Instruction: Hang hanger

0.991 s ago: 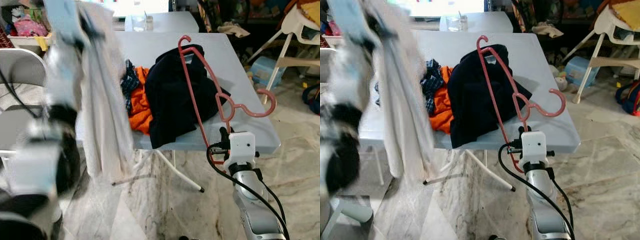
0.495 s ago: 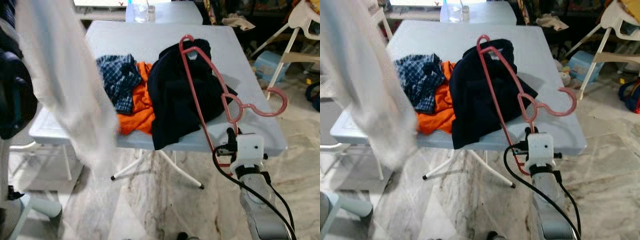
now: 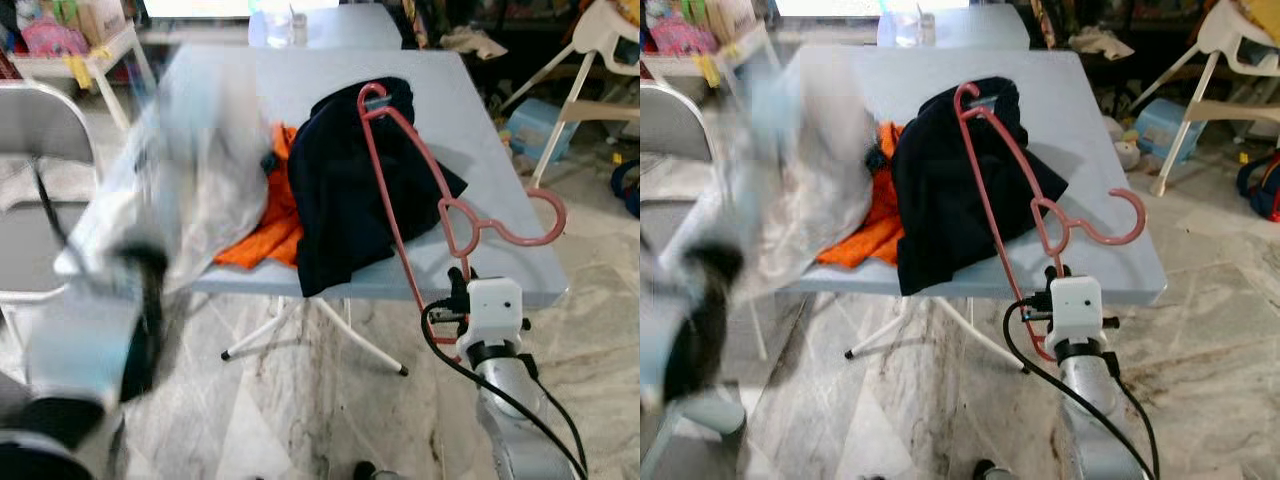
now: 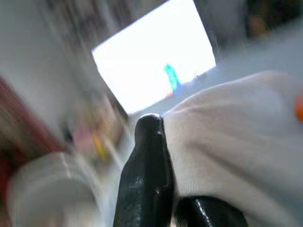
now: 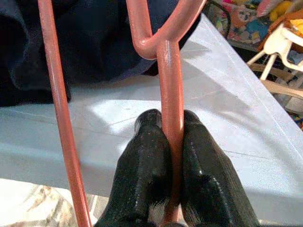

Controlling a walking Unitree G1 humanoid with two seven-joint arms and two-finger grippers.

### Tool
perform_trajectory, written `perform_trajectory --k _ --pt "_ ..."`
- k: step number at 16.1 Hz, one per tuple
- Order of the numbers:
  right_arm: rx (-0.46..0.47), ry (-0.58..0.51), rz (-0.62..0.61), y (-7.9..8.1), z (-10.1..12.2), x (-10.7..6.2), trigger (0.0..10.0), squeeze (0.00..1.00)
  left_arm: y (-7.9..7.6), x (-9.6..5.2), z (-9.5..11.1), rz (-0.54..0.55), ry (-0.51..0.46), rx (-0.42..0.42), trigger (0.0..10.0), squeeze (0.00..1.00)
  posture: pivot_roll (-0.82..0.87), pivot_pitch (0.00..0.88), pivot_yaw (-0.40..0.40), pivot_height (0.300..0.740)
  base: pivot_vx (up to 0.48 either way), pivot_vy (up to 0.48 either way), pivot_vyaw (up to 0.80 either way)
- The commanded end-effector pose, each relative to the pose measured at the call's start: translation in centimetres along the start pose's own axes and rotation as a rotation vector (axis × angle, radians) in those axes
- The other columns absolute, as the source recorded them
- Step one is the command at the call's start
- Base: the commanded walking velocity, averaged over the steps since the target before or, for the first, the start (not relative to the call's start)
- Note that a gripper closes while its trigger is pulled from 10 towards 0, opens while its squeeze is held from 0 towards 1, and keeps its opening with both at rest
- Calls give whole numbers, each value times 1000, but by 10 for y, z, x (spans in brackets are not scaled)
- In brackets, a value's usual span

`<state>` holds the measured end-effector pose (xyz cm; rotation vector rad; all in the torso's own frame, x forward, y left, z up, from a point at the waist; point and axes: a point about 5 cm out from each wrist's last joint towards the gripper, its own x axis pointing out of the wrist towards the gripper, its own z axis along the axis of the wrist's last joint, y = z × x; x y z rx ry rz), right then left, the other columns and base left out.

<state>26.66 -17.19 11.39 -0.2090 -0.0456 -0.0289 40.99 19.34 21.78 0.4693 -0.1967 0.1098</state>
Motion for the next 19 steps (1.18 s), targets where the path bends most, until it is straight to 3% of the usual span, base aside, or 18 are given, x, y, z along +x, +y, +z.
perform_trajectory --k 1,2,3,4,8,11,12,13,14,15,17,19 --pt "-1 11 5 -2 0 -1 10000 0 12 4 4 37 14 -108 10000 0 -82 153 -2 740 0 0 0" --pt "-4 14 9 -2 0 0 10000 0 11 1 -4 21 45 -131 10000 1000 -77 153 -8 740 0 0 0" --pt "-4 23 29 0 -1 1 10000 0 8 -3 -15 -61 87 -202 10000 1000 -64 150 -15 740 0 0 0" --pt "-3 24 44 3 -1 2 10000 0 9 -3 -13 -96 72 -221 10000 1000 -51 146 -14 740 0 0 0" --pt "9 21 71 10 0 7 10000 0 30 4 5 -116 -29 -258 10000 1000 -31 141 1 740 0 0 0" --pt "20 38 77 13 -5 4 10000 0 32 -1 -5 -92 -7 -309 10000 1000 -8 142 8 740 0 0 0" --pt "33 53 88 16 -7 5 10000 0 30 -14 -9 -105 -122 -90 10000 1000 10 141 2 740 0 0 0" --pt "32 57 94 17 -8 5 10000 0 29 -23 -19 -101 -135 -3 10000 1000 13 141 0 740 0 0 0" --pt "24 55 102 17 -9 6 10000 0 29 -33 -45 -80 -11 -6 10000 1000 17 140 -3 740 0 0 0" --pt "25 55 104 18 -9 7 10000 0 27 -39 -56 -100 23 23 10000 1000 24 138 -4 740 0 0 0" --pt "24 52 107 18 -8 10 10000 0 23 -59 -88 -83 165 -24 10000 1000 33 135 -6 740 0 0 0" --pt "24 50 110 18 -8 12 10000 0 24 -70 -99 -55 192 -8 10000 1000 41 132 -8 740 0 0 0"
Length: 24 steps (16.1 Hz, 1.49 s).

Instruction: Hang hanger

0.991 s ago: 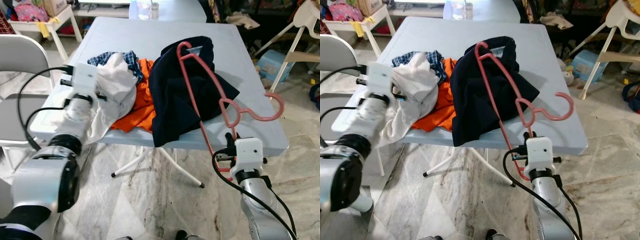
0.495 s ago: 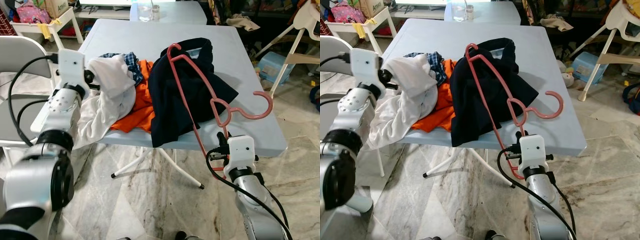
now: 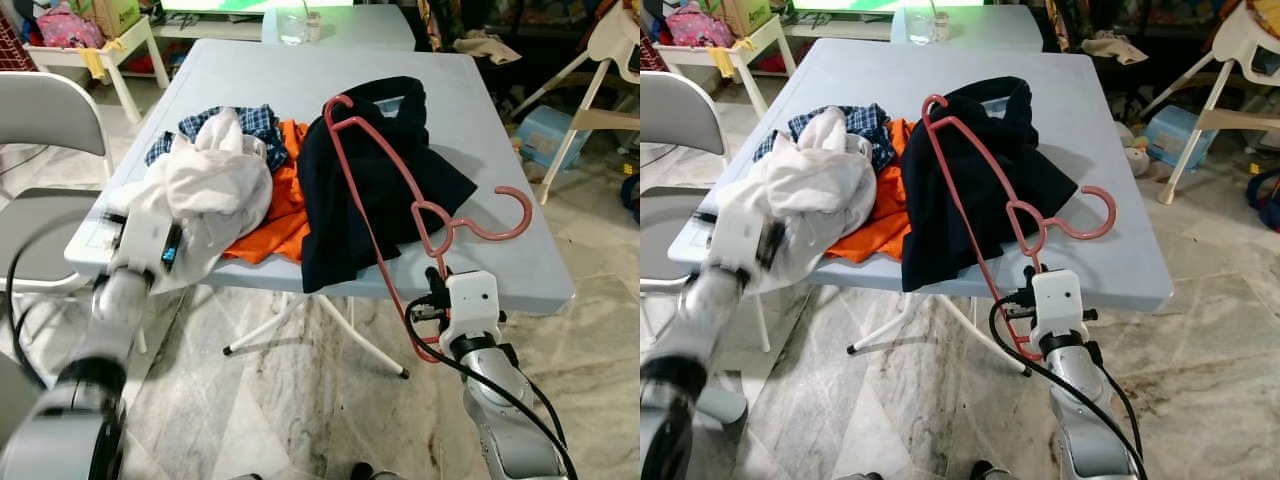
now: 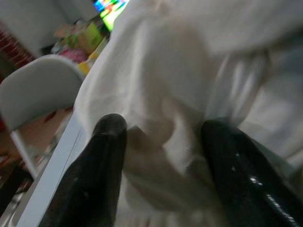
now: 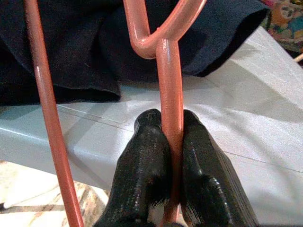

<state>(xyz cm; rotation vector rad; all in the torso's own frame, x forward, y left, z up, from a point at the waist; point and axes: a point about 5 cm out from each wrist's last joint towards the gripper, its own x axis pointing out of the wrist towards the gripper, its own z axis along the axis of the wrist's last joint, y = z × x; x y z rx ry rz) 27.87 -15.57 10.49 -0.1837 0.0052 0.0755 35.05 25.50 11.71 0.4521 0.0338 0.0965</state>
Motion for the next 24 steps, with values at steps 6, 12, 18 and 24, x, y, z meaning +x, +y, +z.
perform_trajectory --k 6,12,18,24 --pt "-3 2 18 5 -2 5 10000 0 -6 -7 17 103 -108 -125 10000 1000 59 127 -2 740 0 0 0" --pt "-8 11 8 2 -5 2 10000 0 8 1 9 218 49 -293 10000 1000 35 135 0 740 0 0 0" --pt "-15 18 -6 0 -6 -1 10000 0 -5 13 5 85 191 -357 10000 1000 3 141 3 740 0 0 0" --pt "-17 26 -40 -4 -7 -6 10000 0 -24 33 33 -15 224 -488 10000 1000 -38 145 11 740 0 0 0"
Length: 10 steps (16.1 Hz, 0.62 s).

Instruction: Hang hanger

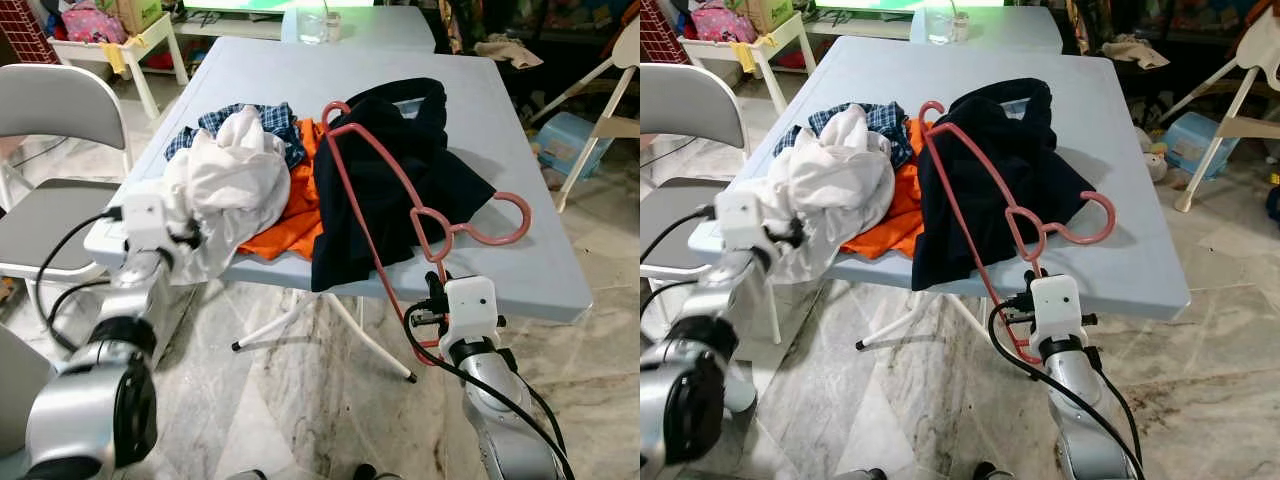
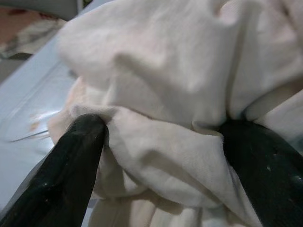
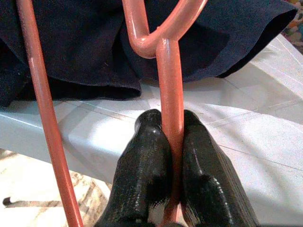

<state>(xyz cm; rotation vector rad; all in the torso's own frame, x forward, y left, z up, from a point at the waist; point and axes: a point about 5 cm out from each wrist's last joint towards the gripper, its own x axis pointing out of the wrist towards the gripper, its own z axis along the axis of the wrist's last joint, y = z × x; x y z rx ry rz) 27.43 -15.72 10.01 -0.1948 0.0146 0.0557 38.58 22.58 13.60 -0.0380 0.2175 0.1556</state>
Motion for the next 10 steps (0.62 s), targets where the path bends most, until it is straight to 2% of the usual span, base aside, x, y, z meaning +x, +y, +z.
perform_trajectory --k 1,3,4,7,8,9,10 --pt "-6 15 -25 -4 -2 -2 10000 0 -12 3 12 -39 -24 -15 10000 1000 -40 146 11 740 0 0 0" --pt "-6 15 -30 -4 -1 -2 10000 0 -25 5 27 -71 -67 -38 10000 1000 -45 145 14 740 0 0 0" --pt "-7 13 -36 -4 0 -2 10000 0 -40 6 45 -112 -133 -40 10000 1000 -49 142 18 740 0 0 0" --pt "-17 -5 -92 -11 2 0 10000 0 -70 6 57 -216 -144 -58 10000 1000 -52 142 25 740 0 0 0" --pt "-19 -7 -102 -12 3 0 10000 0 -87 4 58 -287 -143 -47 10000 1000 -57 141 31 740 0 0 0" --pt "-18 -8 -107 -13 3 1 10000 0 -106 0 59 -376 -145 -35 10000 663 -57 141 31 740 0 0 0" --pt "-18 -8 -110 -13 3 0 10000 0 -118 -3 59 -425 -159 13 10000 0 -57 141 31 740 0 0 0"
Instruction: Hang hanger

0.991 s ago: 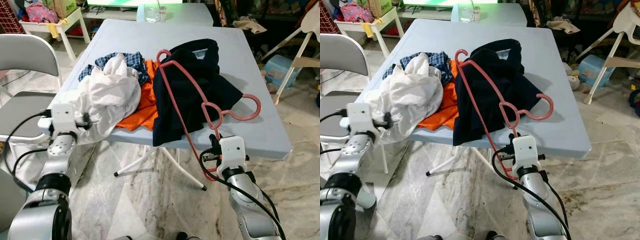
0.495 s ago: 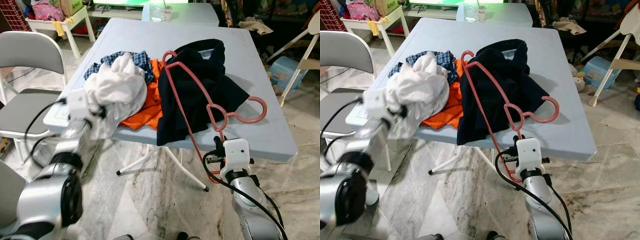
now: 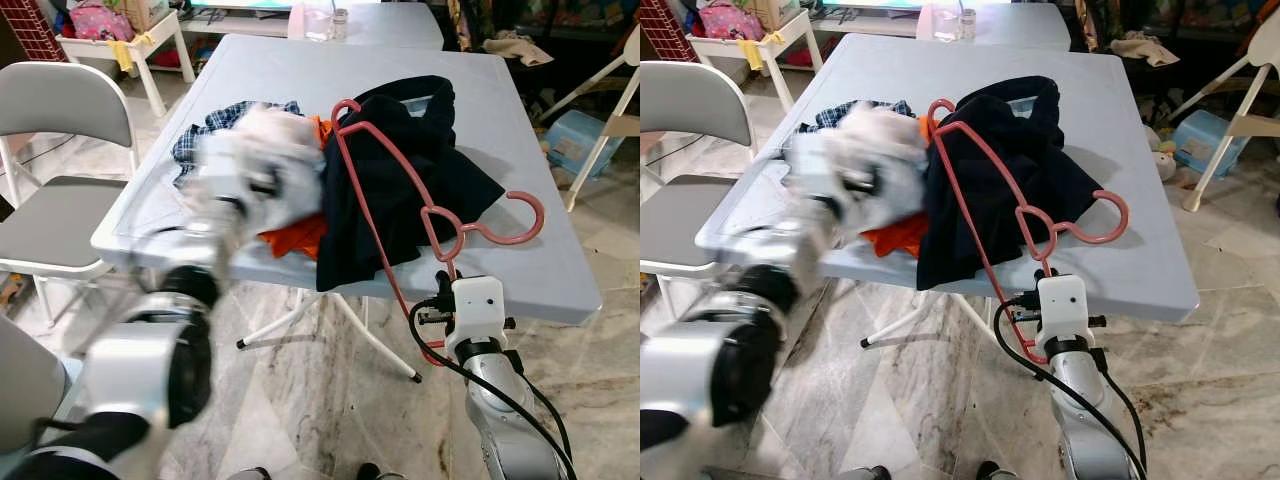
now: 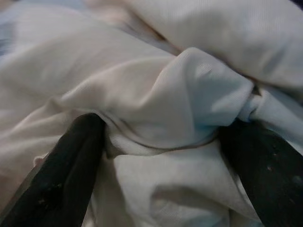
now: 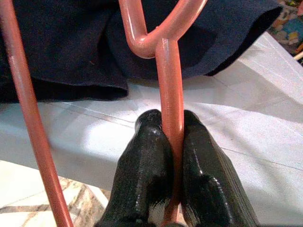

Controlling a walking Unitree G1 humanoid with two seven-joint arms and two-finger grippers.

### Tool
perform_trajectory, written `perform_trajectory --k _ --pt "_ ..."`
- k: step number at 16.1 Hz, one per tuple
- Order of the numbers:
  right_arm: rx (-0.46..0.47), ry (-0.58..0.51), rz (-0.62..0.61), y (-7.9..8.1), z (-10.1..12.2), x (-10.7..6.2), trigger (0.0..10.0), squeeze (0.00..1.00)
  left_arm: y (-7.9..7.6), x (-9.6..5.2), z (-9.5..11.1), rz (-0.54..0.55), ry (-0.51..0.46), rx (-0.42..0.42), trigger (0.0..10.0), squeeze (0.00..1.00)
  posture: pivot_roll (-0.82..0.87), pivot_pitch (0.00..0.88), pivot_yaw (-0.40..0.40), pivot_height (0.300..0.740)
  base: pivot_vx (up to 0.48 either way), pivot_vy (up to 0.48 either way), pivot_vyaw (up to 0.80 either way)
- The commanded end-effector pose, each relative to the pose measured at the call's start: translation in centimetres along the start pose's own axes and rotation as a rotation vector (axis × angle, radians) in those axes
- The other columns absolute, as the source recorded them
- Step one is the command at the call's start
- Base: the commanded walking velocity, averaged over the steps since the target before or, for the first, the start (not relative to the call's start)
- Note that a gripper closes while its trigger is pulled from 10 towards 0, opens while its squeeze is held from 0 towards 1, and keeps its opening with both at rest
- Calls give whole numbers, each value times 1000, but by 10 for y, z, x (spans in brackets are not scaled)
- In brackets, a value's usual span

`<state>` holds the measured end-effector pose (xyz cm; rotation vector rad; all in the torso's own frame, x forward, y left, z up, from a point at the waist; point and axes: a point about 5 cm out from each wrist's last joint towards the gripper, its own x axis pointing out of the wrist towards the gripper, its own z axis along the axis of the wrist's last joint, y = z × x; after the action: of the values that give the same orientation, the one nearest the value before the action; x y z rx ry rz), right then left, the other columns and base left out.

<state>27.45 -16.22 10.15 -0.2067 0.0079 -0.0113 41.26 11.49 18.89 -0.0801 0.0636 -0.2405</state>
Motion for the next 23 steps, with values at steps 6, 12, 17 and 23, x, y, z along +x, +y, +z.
perform_trajectory --k 6,12,17,23 --pt "-2 -5 -54 -9 1 -3 10000 0 37 -16 -18 114 -5 230 10000 1000 -60 145 39 740 0 0 0" --pt "-8 -15 -34 -8 3 4 10000 0 77 -55 -36 262 -164 259 10000 1000 -6 144 25 740 0 0 0" --pt "28 -90 -86 -17 20 6 10000 0 30 -89 -67 160 -261 340 10000 1000 20 139 19 740 0 0 0" --pt "49 -130 -98 -18 36 15 10000 0 19 -99 -61 122 -242 294 10000 0 53 125 28 740 0 0 0"
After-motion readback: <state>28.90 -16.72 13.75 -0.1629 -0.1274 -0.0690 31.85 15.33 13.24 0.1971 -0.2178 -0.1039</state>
